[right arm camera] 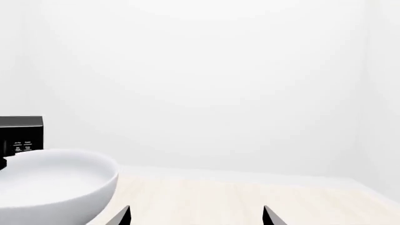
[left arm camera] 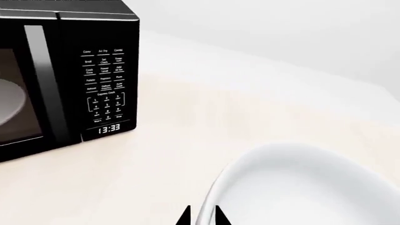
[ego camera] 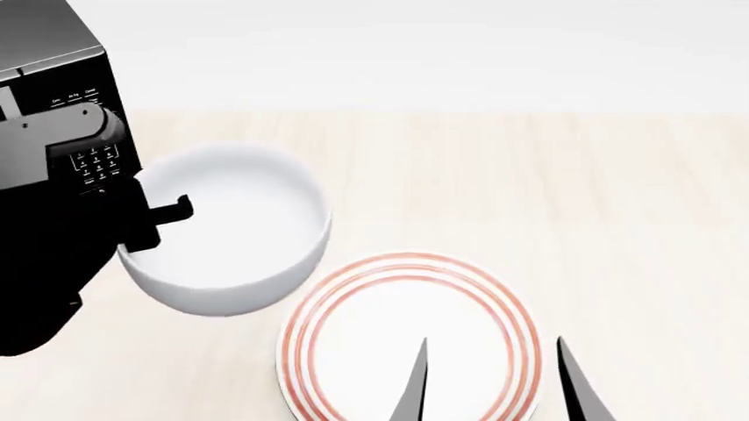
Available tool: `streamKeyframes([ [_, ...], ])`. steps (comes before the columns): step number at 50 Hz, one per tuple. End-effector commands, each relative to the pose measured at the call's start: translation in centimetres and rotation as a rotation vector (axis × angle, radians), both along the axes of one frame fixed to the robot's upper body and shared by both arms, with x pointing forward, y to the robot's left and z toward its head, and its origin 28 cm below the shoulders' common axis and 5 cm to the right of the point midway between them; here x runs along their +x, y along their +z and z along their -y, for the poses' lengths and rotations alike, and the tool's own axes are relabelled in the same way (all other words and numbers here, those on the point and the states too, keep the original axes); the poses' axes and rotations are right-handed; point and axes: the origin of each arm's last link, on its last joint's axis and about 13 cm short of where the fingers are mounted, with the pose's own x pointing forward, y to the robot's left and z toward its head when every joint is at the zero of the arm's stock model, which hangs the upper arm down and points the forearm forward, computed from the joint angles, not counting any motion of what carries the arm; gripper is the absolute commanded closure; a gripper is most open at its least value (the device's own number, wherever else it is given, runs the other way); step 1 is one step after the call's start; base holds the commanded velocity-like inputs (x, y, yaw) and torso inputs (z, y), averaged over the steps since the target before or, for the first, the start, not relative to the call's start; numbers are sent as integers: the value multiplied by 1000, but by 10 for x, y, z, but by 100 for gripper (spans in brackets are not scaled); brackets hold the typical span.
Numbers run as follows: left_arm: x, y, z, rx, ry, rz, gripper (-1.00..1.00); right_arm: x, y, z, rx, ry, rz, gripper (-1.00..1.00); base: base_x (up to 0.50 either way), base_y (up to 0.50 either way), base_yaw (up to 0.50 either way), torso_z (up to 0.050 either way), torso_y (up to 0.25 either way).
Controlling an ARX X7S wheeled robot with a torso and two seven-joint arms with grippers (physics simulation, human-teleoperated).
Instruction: Pick up the white bowl and put it on the plate.
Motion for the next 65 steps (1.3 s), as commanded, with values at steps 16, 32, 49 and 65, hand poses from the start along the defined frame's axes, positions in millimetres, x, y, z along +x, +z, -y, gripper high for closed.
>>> streamKeyframes([
  [16,6,7,37,-63,-95,21,100,0,-5,-2,1,12,-17,-100,0,0,0,0,1],
  [32,2,-8,52,-81,-140,-10,100,1,-7,-2,-1,14,-21,-100,0,0,0,0,1],
  [49,-1,-12,72,-118,-203,-23,100,0,-7,-2,-2,18,-22,-100,0,0,0,0,1],
  [65,1,-16,84,-136,-238,-29,100,0,-7,-3,-4,18,-21,-100,0,0,0,0,0],
])
